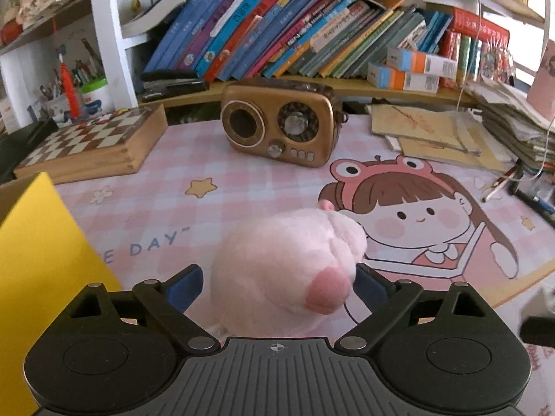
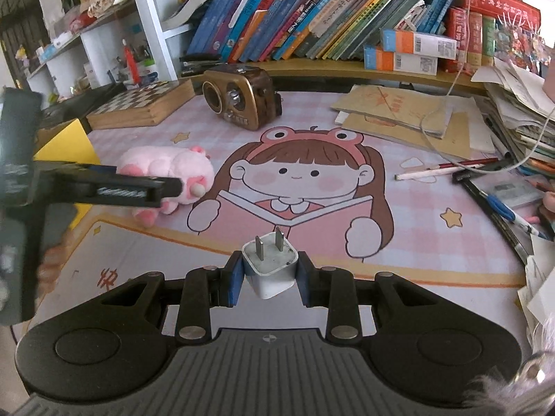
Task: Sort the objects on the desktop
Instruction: 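Grasp the white power adapter with the right tool while the left tool grasps the pink pig, then lift the pig and adapter and carry them over the yellow box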
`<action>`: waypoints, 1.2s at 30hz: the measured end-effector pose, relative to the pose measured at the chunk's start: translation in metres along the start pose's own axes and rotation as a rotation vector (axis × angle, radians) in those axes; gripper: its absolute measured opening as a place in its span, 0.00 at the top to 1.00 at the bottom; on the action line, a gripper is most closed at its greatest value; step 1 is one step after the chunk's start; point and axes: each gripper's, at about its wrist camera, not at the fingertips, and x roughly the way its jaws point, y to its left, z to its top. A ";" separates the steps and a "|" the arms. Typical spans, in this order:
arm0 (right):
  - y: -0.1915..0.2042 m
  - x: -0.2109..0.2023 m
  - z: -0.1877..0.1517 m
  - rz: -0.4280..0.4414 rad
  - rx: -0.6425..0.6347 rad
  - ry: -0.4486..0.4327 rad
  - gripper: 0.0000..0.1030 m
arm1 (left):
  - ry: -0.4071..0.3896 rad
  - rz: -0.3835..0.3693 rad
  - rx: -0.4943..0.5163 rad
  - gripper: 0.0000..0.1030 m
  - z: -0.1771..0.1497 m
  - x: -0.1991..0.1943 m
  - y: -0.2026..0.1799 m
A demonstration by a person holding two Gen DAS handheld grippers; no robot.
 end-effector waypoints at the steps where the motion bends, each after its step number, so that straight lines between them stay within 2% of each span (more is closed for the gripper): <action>1: 0.000 -0.001 -0.001 0.000 0.003 0.003 0.72 | 0.005 0.000 0.007 0.09 0.000 0.003 -0.001; 2: -0.001 -0.002 -0.002 -0.001 0.007 0.006 0.72 | 0.010 -0.003 0.017 0.16 -0.001 0.007 -0.002; 6: -0.002 -0.006 -0.005 0.000 0.019 0.015 0.72 | 0.008 0.004 0.069 0.26 -0.004 0.008 -0.009; 7: -0.002 -0.007 -0.005 -0.001 0.018 0.017 0.72 | 0.003 0.008 0.075 0.36 -0.004 0.005 -0.010; 8: -0.002 -0.008 -0.005 -0.002 0.017 0.017 0.72 | 0.000 0.013 0.078 0.37 -0.005 0.002 -0.011; 16: 0.003 -0.011 -0.006 0.004 0.011 0.011 0.72 | -0.049 0.031 0.018 0.37 -0.009 -0.032 -0.009; 28: 0.024 -0.031 -0.007 0.006 0.023 -0.010 0.72 | -0.137 -0.043 -0.075 0.37 -0.023 -0.104 -0.001; 36: 0.047 -0.054 -0.012 -0.003 -0.004 -0.044 0.72 | -0.192 -0.086 -0.097 0.37 -0.034 -0.147 0.008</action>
